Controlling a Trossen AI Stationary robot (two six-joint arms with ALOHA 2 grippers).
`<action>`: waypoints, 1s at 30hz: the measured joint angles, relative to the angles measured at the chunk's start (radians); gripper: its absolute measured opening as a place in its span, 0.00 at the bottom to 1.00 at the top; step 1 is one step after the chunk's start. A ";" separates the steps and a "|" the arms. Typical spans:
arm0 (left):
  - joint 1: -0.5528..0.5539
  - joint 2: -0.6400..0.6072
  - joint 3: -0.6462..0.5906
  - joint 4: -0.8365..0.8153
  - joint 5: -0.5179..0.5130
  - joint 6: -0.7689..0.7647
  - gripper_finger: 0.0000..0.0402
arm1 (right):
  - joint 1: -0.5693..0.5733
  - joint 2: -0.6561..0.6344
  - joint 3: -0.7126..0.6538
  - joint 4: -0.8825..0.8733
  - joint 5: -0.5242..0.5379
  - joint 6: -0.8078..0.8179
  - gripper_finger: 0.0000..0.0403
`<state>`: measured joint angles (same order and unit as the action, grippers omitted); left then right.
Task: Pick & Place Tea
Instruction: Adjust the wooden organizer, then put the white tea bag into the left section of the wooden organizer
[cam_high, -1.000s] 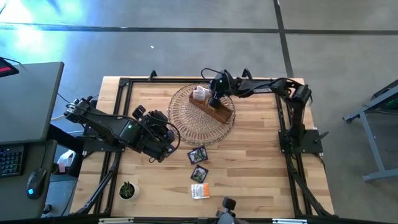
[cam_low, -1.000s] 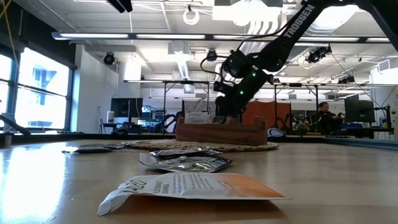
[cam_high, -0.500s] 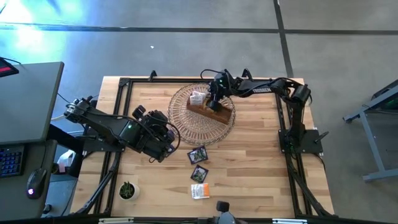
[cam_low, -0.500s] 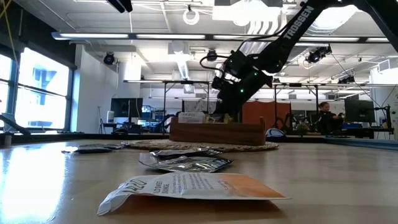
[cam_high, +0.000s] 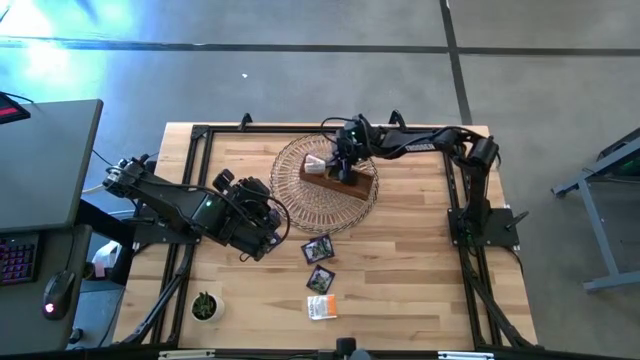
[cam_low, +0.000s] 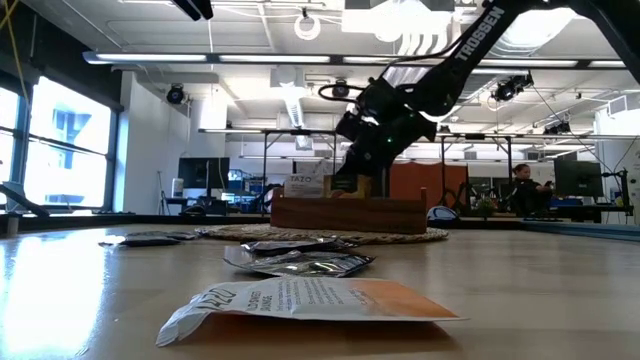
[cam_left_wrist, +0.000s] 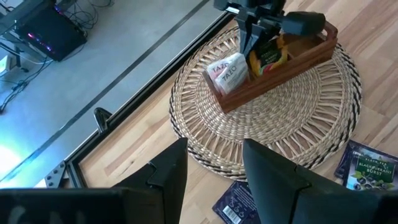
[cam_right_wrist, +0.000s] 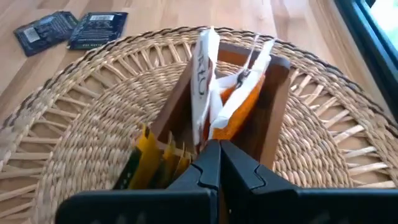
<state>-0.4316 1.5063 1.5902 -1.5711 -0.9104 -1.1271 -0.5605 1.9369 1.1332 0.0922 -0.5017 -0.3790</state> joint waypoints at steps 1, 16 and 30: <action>0.000 0.000 0.000 0.000 0.000 0.000 0.38 | 0.006 0.000 0.000 0.011 0.039 0.000 0.00; 0.020 0.000 0.000 0.000 -0.002 0.013 0.38 | 0.059 -0.160 0.000 -0.006 0.352 -0.029 0.00; 0.336 -0.136 -0.158 0.031 0.109 0.002 0.38 | 0.397 -0.611 -0.003 -0.532 0.691 0.129 0.00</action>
<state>-0.0960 1.3701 1.4321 -1.5403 -0.8017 -1.1254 -0.1638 1.3264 1.1297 -0.4401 0.1891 -0.2499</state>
